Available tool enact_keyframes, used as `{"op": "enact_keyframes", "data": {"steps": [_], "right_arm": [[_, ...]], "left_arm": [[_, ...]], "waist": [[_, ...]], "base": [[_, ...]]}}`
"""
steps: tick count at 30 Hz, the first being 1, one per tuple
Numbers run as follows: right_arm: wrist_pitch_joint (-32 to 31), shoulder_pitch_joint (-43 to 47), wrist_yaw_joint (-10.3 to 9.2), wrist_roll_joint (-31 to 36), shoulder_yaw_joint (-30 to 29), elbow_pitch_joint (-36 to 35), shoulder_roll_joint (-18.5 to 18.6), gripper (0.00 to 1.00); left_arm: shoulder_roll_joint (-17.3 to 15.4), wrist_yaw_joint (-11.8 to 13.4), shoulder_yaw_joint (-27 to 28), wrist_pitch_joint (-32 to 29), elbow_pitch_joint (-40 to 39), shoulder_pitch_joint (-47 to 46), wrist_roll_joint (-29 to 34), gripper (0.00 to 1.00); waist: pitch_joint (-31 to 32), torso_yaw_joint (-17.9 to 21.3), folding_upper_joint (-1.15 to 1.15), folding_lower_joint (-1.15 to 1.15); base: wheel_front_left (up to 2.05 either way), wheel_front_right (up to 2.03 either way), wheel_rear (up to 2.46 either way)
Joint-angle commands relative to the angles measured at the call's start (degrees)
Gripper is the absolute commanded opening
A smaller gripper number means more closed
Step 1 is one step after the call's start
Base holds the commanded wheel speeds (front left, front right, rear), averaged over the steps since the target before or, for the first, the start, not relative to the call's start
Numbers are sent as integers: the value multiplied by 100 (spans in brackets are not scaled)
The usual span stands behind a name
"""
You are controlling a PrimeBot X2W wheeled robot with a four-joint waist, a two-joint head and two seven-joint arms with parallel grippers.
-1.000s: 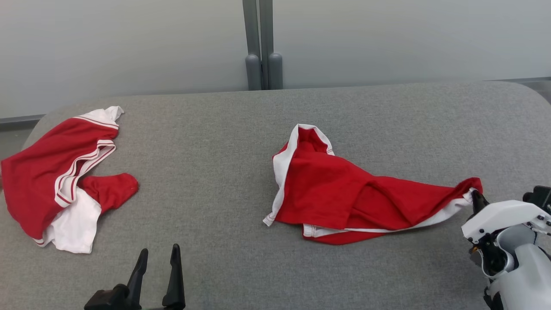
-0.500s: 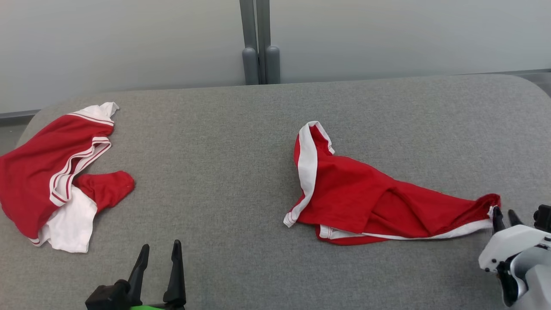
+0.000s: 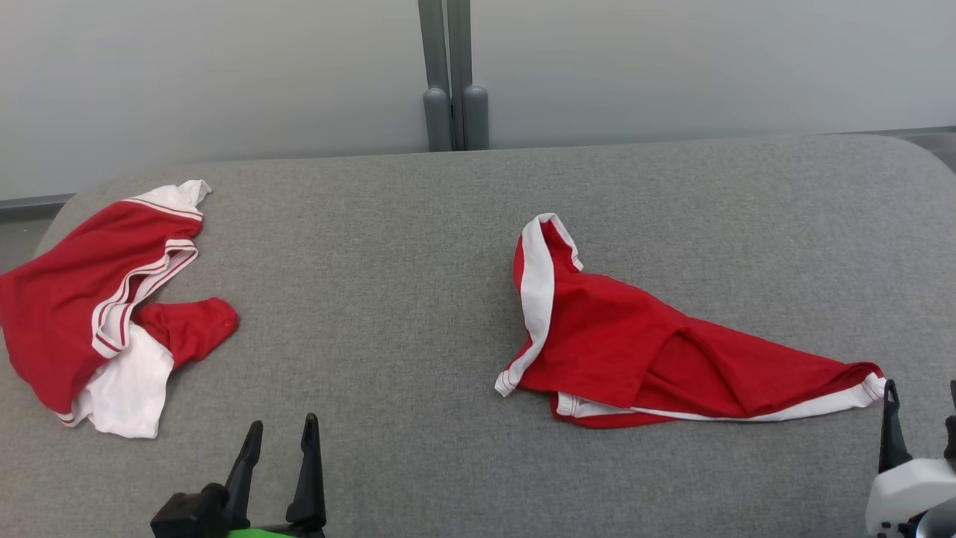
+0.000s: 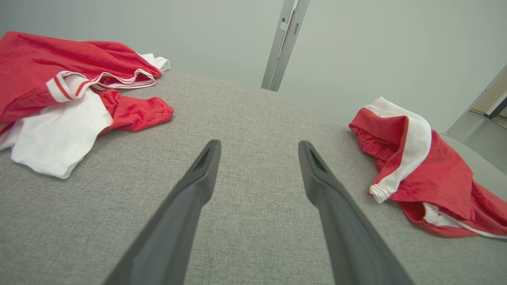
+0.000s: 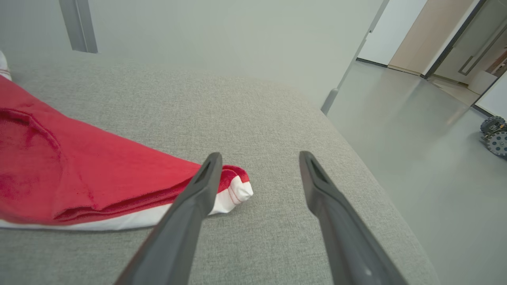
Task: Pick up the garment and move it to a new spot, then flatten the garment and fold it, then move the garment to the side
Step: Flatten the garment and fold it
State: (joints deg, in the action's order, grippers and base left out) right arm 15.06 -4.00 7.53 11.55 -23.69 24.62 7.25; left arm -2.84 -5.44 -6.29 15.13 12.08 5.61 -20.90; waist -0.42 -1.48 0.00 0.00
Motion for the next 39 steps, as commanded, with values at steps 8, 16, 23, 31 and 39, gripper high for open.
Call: {"op": "enact_keyframes", "data": {"steps": [8,16,23,31,39], "right_arm": [[16,954,-8,38,489,-1119,-305,100],[16,1387,-8,-212,685,-2021,-430,100],[17,1400,-8,-396,865,-1995,-431,100],[17,1320,-8,-431,911,-2128,-432,100],[17,1369,-8,-432,964,-2116,-432,100]], "left_arm": [[-11,-32,65,3,22,42,109,100],[-11,-44,74,3,34,84,120,100],[-11,-33,12,3,59,49,67,100],[-11,-26,19,3,72,47,62,100],[-11,-59,94,3,90,131,147,100]], "waist": [[48,-1,0,0],[68,45,0,0],[52,59,0,0],[52,44,0,0],[114,-34,0,0]], "base": [[0,0,0],[0,0,0],[0,0,0],[0,0,0],[0,0,0]]}}
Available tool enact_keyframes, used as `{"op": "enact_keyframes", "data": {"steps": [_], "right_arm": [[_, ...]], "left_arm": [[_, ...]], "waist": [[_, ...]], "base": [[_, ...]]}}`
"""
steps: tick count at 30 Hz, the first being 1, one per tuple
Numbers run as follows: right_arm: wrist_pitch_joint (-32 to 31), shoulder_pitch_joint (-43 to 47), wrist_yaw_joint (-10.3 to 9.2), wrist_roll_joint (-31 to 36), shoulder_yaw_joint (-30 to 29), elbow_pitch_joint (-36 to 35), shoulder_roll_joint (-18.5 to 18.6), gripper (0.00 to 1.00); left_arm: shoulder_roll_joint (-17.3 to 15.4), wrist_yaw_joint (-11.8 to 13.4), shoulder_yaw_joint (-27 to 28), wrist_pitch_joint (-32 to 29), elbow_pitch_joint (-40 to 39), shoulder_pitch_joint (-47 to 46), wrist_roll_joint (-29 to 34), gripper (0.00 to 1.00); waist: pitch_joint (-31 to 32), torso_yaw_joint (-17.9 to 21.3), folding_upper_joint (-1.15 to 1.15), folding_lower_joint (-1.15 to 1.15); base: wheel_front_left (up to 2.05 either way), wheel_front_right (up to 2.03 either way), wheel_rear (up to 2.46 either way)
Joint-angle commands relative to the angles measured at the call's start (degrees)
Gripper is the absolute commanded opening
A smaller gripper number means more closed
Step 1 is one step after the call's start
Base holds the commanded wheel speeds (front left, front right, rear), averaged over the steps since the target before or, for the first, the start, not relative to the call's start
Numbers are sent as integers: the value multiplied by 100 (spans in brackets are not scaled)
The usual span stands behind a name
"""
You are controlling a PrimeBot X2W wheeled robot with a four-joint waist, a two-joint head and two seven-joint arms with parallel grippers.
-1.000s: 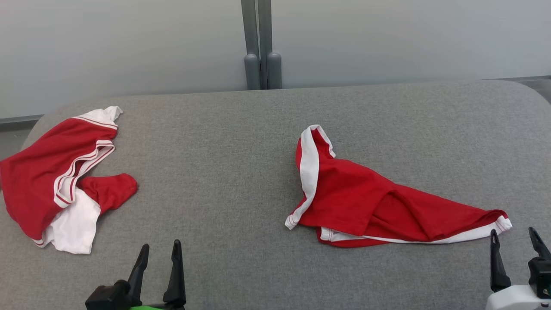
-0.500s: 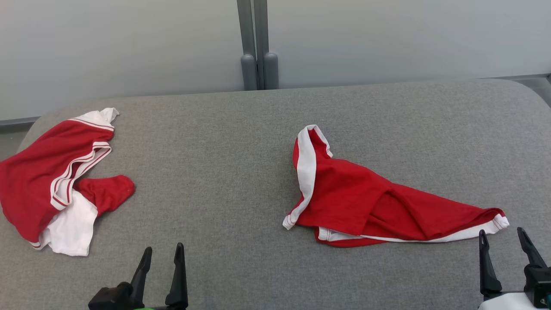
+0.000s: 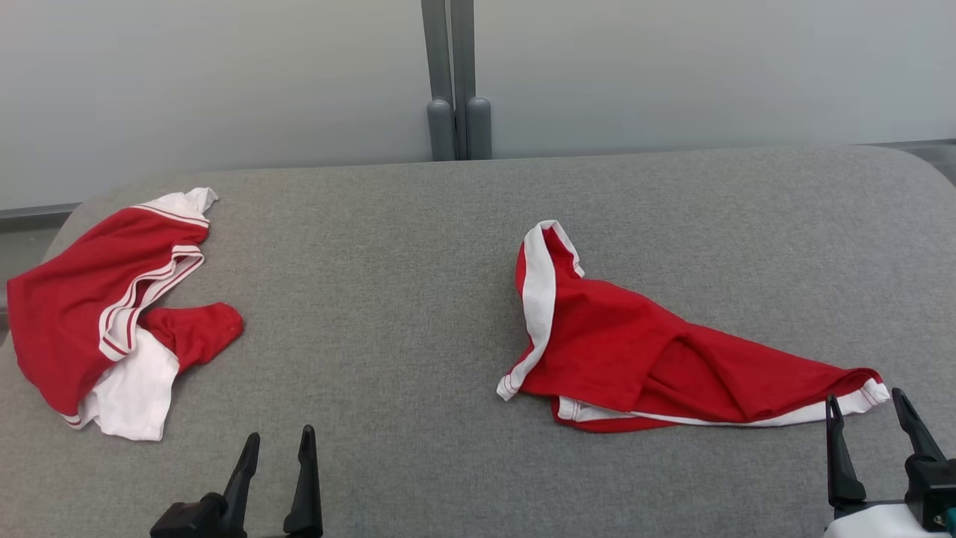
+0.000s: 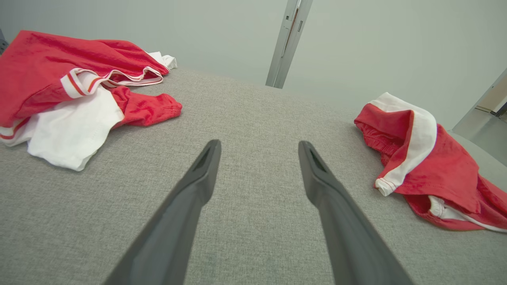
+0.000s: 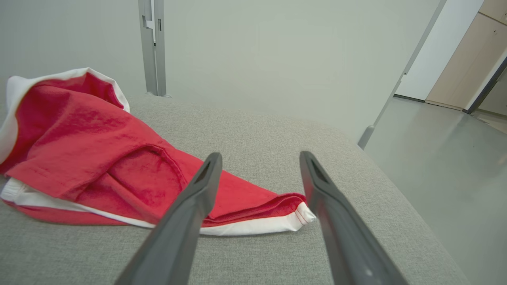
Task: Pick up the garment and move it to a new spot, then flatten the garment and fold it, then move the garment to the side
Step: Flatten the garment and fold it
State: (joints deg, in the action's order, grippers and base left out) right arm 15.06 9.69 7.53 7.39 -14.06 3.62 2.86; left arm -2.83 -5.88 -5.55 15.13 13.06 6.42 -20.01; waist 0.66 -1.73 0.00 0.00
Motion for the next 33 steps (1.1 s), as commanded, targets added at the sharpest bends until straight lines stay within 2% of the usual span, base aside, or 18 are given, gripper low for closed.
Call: {"op": "enact_keyframes", "data": {"steps": [1,8,16,33], "right_arm": [[17,4,-8,-12,4,-21,6,100],[17,42,-8,-39,32,15,6,100],[17,78,-8,-549,467,177,10,100],[17,58,-8,-926,700,421,79,100]], "left_arm": [[-12,-16,26,3,-11,58,76,100],[-12,-46,54,3,-118,120,148,100],[-12,-69,83,3,-181,199,224,100],[-12,-134,91,3,-275,295,389,100]], "waist": [[13,-19,0,0],[45,-29,0,0],[74,-45,0,0],[151,-27,0,0]], "base": [[0,0,0],[0,0,0],[0,0,0],[0,0,0]]}}
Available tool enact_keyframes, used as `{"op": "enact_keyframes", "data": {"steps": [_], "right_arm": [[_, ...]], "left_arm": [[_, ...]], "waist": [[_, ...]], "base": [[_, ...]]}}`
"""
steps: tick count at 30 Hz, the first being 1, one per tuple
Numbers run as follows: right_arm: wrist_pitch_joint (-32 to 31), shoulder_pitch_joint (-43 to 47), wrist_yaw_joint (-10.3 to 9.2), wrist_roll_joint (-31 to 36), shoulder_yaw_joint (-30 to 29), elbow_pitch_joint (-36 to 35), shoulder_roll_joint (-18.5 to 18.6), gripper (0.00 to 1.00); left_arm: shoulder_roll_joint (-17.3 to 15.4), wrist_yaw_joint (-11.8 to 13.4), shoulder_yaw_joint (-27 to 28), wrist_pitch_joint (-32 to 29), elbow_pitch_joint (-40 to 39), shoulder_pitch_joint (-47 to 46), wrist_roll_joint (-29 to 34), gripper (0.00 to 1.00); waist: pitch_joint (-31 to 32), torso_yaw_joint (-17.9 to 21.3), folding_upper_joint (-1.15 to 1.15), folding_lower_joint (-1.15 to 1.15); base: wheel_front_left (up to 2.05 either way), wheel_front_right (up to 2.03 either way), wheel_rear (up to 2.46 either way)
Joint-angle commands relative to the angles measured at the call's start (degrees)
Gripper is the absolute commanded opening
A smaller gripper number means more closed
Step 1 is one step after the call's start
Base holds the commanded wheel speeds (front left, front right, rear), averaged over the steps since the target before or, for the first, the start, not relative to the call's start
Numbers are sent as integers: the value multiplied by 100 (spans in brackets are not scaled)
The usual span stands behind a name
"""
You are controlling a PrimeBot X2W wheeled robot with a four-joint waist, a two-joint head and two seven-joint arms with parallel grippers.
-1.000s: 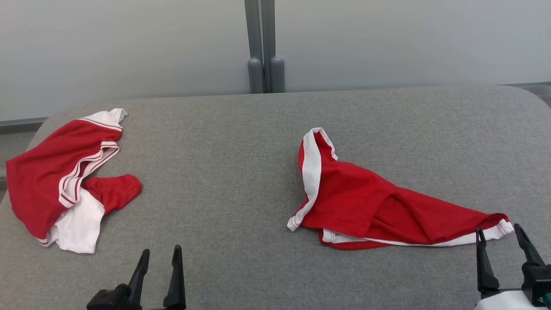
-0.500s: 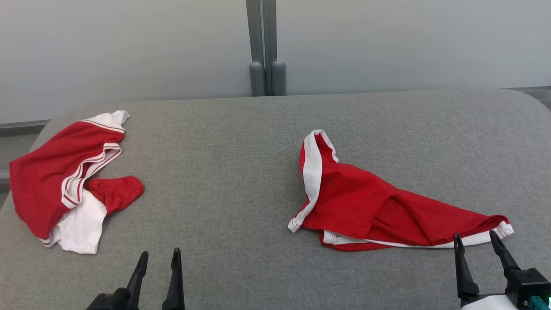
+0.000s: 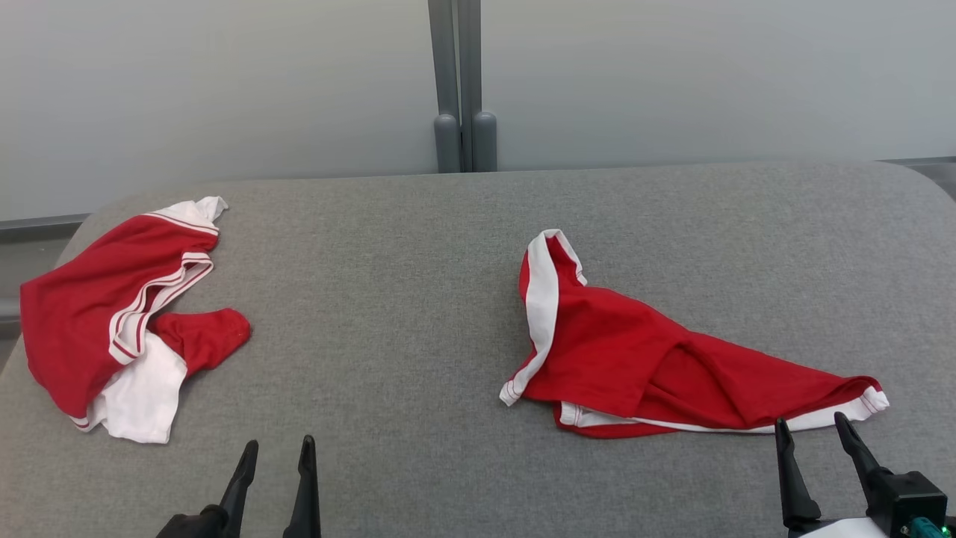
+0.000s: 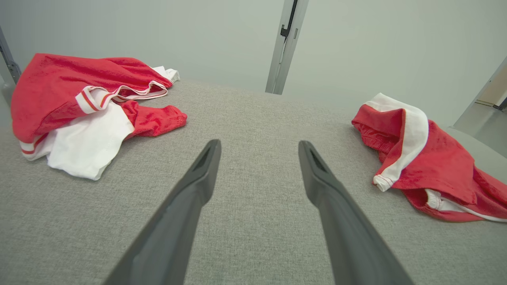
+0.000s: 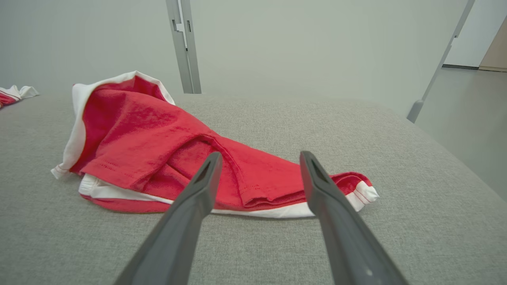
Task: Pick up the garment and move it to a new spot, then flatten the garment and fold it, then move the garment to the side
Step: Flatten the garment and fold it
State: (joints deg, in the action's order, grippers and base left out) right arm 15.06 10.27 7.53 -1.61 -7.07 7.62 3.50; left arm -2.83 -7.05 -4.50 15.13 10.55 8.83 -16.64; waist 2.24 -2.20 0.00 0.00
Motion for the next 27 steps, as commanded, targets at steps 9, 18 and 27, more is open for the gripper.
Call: {"op": "enact_keyframes", "data": {"steps": [9,18,27], "right_arm": [[-97,-814,-8,-417,56,1328,645,100],[-903,-2006,-8,-340,-143,2073,1074,100],[-1355,-2312,-8,-180,-273,2374,1001,100]], "left_arm": [[-11,-49,-1137,3,253,-356,-188,100],[-167,-50,-3255,-201,901,-1786,-1103,100],[-204,-51,-4258,-36,1544,-2594,-1855,100]], "waist": [[-360,296,0,0],[-1333,387,0,0],[-1633,527,0,0]], "base": [[0,0,0],[0,0,0],[0,0,0]]}}
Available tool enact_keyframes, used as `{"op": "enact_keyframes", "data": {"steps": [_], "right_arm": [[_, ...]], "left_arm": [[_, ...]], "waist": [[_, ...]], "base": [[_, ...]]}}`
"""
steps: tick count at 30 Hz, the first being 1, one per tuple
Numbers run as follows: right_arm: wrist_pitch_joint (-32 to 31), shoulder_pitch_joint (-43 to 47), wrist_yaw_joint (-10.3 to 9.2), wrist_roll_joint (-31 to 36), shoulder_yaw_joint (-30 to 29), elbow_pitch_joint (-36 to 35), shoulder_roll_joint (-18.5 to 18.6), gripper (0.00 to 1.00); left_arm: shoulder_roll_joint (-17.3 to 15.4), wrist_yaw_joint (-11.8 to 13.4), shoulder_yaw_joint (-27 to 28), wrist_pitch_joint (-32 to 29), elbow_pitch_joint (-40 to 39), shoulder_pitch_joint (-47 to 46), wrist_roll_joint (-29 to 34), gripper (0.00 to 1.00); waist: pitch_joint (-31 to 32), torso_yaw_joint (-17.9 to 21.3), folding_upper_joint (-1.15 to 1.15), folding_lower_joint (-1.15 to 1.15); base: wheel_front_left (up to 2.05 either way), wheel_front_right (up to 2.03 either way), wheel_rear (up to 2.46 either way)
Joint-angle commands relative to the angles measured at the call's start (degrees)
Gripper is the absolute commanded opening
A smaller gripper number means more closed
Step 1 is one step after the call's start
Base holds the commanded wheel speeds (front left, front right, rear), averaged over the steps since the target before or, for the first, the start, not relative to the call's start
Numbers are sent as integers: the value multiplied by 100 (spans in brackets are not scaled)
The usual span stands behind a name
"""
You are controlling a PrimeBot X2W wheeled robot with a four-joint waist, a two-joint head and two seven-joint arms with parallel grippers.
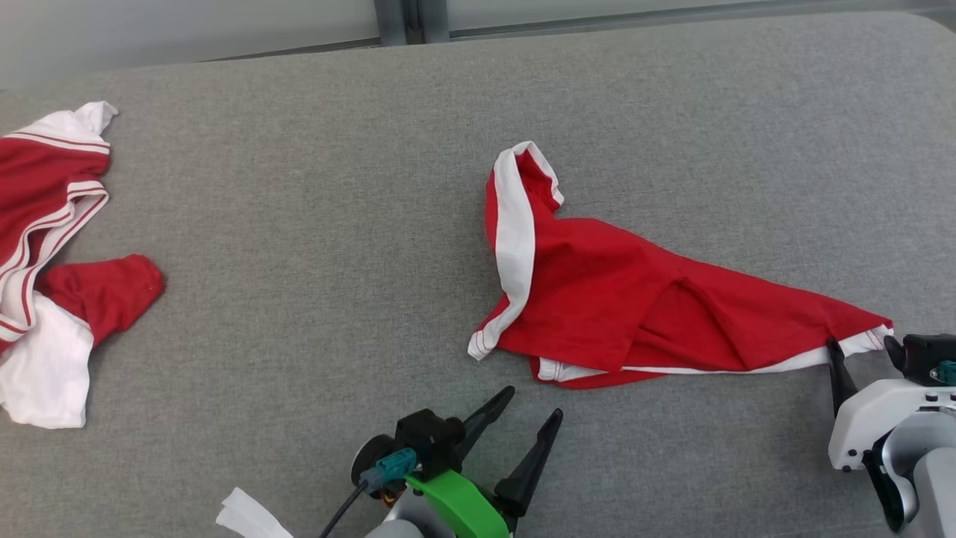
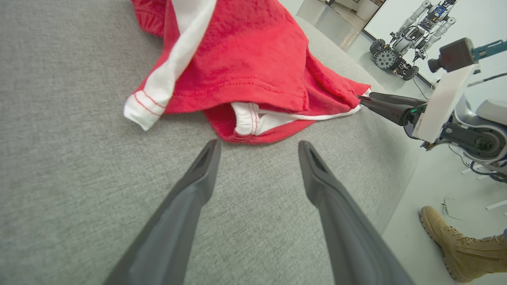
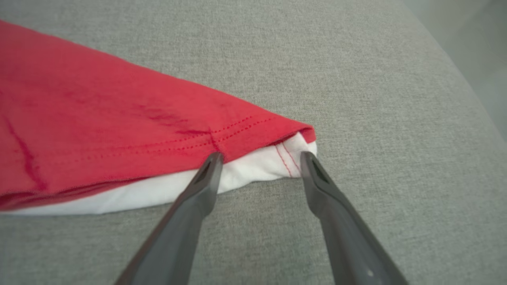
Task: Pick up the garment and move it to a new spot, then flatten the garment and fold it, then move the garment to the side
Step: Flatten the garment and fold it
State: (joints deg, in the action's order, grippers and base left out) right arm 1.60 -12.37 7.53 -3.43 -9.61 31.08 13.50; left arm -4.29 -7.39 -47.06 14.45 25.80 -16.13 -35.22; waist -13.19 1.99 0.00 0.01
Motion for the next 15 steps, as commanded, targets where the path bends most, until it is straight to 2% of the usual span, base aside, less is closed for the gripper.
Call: {"op": "enact_keyframes", "data": {"steps": [1,15], "right_arm": [[-13,-54,-8,8,-27,28,-19,100],[48,-228,-8,-24,61,-234,-66,100]], "left_arm": [[-81,-17,-35,39,72,-150,-62,100],[-156,-18,-73,68,417,-613,-138,100]], "waist": [[-99,143,0,-1],[-461,428,0,-1]], "base": [[0,0,0],[0,0,0]]}}
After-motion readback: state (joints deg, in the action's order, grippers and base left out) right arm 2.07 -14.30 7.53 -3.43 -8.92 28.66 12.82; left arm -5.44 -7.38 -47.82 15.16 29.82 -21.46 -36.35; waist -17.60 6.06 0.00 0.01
